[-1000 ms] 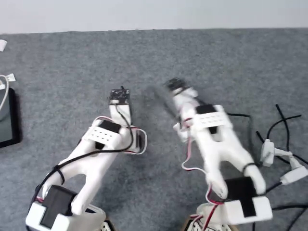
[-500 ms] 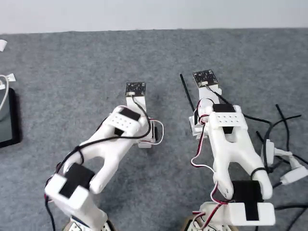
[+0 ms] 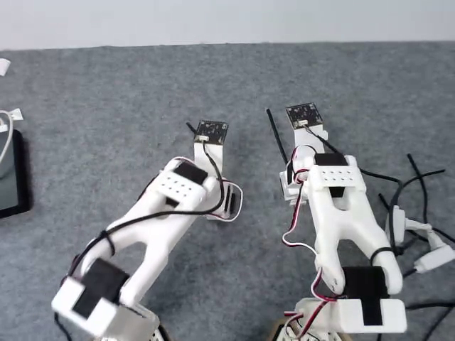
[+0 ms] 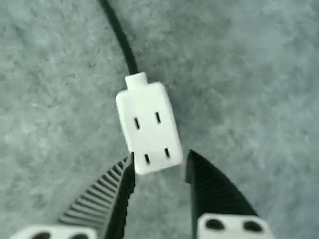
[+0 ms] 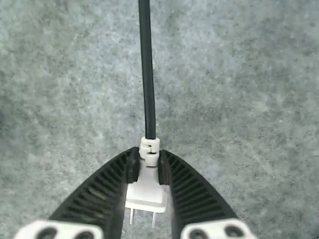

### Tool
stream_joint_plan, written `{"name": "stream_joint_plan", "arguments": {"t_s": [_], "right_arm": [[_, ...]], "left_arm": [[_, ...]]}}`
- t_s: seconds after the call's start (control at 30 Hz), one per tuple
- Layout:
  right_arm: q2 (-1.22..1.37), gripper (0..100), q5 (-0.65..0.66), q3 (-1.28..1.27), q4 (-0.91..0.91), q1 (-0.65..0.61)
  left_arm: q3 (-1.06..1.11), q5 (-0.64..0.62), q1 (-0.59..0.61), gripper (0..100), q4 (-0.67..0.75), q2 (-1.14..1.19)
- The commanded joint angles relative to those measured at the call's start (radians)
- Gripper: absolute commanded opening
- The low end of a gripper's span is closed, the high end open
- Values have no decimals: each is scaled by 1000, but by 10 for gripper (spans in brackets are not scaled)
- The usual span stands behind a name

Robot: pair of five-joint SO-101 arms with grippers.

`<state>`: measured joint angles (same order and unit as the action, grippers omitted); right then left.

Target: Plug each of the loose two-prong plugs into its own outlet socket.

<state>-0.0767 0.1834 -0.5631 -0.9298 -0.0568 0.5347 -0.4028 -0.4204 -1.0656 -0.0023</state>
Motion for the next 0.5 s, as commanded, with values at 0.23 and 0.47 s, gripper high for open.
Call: {"name": "stream_joint_plan", "arguments": {"t_s": [0.23,0.47], "right_arm": [[-50,8,-15,31,15,-5],[-50,8,-37,23,22,-45]], "left_arm": [[205,226,34,65,26,-296],[300,264,183,13,203,-365]]}}
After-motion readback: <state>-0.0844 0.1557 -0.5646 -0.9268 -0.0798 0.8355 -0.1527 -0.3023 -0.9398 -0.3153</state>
